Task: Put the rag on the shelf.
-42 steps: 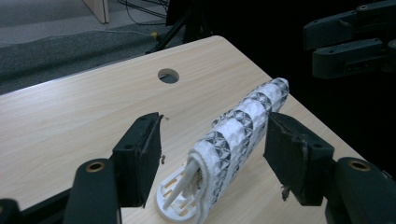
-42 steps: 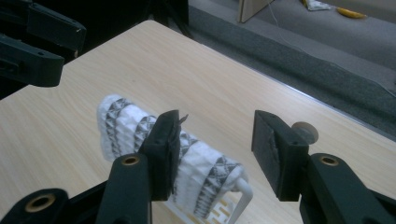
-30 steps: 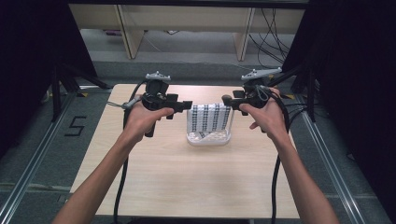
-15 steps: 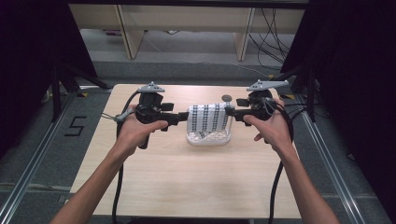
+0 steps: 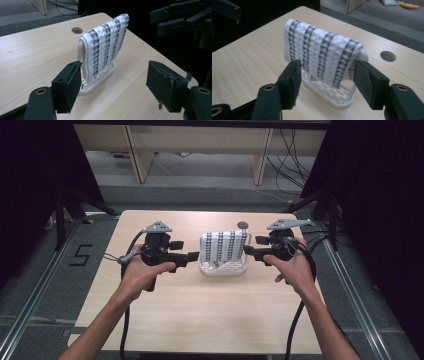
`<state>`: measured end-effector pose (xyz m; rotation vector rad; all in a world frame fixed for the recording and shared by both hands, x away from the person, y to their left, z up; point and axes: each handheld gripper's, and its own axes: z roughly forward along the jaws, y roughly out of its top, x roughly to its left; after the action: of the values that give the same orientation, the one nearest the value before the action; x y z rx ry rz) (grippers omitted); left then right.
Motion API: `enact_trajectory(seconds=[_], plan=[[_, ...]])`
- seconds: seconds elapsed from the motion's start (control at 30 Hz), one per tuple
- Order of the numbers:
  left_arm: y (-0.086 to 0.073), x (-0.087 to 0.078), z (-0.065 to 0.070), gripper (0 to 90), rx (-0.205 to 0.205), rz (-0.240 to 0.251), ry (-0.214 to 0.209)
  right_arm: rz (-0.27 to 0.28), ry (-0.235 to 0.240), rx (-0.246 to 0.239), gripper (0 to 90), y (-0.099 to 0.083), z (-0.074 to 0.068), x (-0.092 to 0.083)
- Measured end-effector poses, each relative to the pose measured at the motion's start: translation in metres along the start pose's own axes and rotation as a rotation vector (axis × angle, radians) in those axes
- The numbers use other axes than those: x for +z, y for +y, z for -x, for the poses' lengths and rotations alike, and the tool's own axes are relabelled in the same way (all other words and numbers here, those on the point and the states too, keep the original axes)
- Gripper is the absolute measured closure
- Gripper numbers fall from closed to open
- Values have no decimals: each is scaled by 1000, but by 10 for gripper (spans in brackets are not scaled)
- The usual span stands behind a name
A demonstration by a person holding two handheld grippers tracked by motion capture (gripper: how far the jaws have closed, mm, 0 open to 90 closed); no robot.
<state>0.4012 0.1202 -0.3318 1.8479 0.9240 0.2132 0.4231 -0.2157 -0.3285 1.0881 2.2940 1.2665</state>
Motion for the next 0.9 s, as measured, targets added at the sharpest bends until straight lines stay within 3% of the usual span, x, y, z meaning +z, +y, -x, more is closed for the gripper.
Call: enact_trajectory(seconds=[0.4, 0.43, 0.7, 0.83, 0.87, 0.9], plan=[[-23, -6, 2, 276, 24, 5, -3, -5, 22, 16, 395, -18, -6, -4], [-25, -7, 3, 275, 30, 3, 5, 13, 23, -5, 395, -19, -6, -3], [-40, -10, 3, 269, 33, 5, -13, 15, 38, -24, 390, -31, -13, -8], [-45, -13, 4, 266, 36, 14, -20, 11, 42, 0, 385, -38, -19, -10], [-47, -14, 5, 266, 33, 18, -13, 17, 47, -27, 384, -39, -18, -11], [-47, -15, 5, 266, 35, 7, -11, 18, 45, -22, 384, -41, -19, -11]])
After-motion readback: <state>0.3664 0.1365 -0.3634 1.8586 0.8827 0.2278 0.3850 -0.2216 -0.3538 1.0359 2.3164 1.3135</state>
